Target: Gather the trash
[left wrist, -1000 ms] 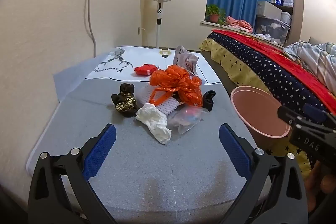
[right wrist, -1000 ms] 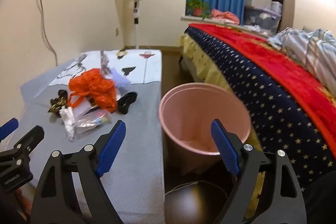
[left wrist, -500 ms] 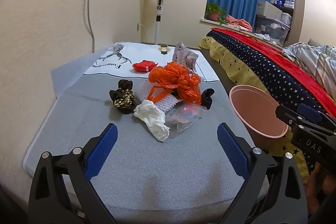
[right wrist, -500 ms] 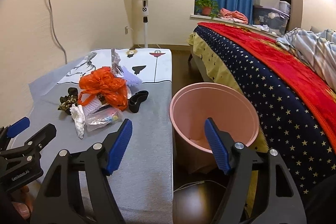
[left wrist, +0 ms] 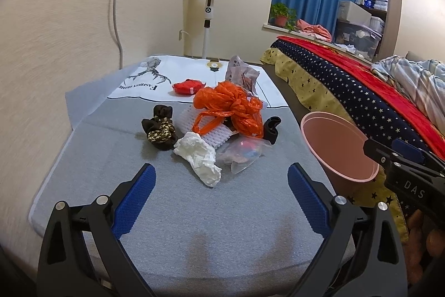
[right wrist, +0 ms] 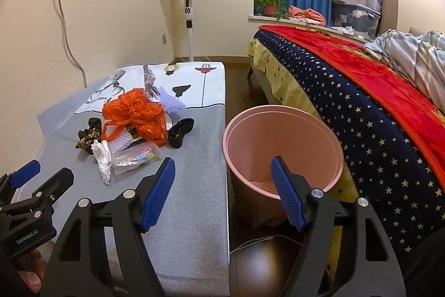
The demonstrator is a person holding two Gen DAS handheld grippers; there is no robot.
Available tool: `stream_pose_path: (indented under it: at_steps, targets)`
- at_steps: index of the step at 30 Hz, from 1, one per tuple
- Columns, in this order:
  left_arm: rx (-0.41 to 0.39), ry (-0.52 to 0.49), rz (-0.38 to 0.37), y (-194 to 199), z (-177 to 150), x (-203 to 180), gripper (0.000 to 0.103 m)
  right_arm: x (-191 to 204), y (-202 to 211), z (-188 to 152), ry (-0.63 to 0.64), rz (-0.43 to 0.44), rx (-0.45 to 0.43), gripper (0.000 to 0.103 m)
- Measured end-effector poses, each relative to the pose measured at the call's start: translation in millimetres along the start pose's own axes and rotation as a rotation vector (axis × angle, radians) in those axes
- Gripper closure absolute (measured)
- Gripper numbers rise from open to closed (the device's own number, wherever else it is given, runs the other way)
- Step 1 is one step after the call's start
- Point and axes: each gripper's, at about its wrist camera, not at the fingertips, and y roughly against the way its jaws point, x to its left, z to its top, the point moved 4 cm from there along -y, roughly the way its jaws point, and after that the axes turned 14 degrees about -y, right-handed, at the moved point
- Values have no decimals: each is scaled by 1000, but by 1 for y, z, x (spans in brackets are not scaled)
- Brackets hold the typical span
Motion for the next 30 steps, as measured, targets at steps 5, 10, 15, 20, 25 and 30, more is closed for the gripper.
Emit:
stream_pose_path:
  at_steps: [5, 10, 15, 20, 25, 30]
  targets:
    - [-2, -3, -11, 0, 0, -3, 11, 0, 0, 0, 5, -4, -4, 32]
    - [-2, -2, -16, 0, 0, -2, 11, 0, -1, -1, 6, -8, -7, 32]
    - [-4, -1, -20, 0, 1, -2, 13, 0, 0, -1, 6, -7, -8, 32]
    - [-4, 3, -24, 1, 1, -1, 21, 0, 0, -1, 4, -4, -11, 33]
    - [-2, 9, -43, 1, 3, -1, 37, -1, -2, 0, -24, 11, 4, 43]
    - [-5, 11, -34, 1, 5, -1, 50, -1, -8, 1, -57, 45, 25, 59]
